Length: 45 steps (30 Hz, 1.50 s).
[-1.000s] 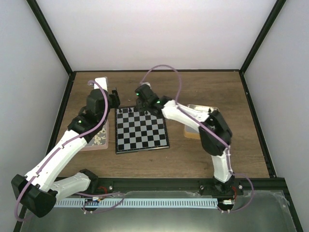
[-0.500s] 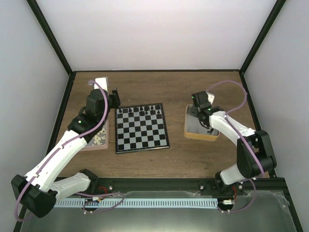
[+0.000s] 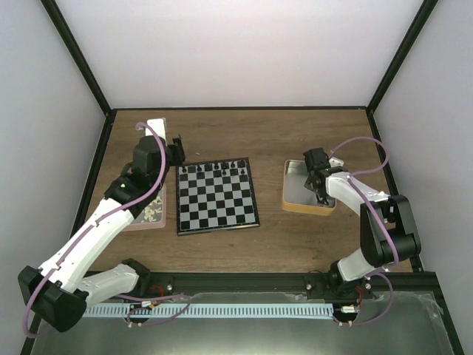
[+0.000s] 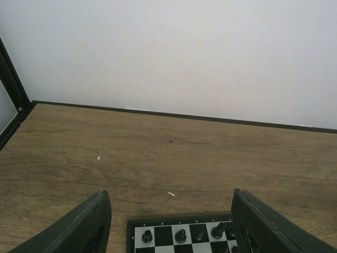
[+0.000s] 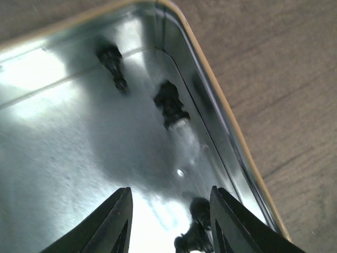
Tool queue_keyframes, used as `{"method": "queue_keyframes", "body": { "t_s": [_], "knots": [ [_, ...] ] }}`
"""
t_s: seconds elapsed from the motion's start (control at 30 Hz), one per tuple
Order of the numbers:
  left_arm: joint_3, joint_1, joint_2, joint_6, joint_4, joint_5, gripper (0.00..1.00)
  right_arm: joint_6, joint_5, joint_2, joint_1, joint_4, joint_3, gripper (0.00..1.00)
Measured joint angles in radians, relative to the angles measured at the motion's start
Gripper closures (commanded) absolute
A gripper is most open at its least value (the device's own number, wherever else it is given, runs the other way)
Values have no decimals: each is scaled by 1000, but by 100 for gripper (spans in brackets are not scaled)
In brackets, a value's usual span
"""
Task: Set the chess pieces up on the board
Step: Pick up the chess piece from the storage box.
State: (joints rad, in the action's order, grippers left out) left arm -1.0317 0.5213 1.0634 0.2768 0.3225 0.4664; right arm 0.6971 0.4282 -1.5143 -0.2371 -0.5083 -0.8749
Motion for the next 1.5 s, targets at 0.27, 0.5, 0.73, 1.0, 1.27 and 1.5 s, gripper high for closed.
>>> {"method": "queue_keyframes", "body": {
  "t_s": [0.27, 0.5, 0.73, 1.0, 1.27, 1.5],
  "knots": [
    [3, 0, 20, 1, 0, -1, 35, 29, -2, -1, 0, -42, 45, 52],
    [4, 0, 20, 3, 0, -1, 35, 47, -4, -1, 0, -48, 76, 58],
    [6, 0, 20, 4, 0, 0, 35, 51, -3, -5, 0, -43, 79, 73],
    [6, 0, 20, 4, 0, 0, 36, 45, 1, -16, 0, -36, 79, 90],
    [6, -3, 20, 4, 0, 0, 36, -11, -5, 22, 0, -10, 68, 93],
    [6, -4, 20, 5, 0, 0, 36, -64, -78, 98, 0, 46, 44, 94]
  ]
}}
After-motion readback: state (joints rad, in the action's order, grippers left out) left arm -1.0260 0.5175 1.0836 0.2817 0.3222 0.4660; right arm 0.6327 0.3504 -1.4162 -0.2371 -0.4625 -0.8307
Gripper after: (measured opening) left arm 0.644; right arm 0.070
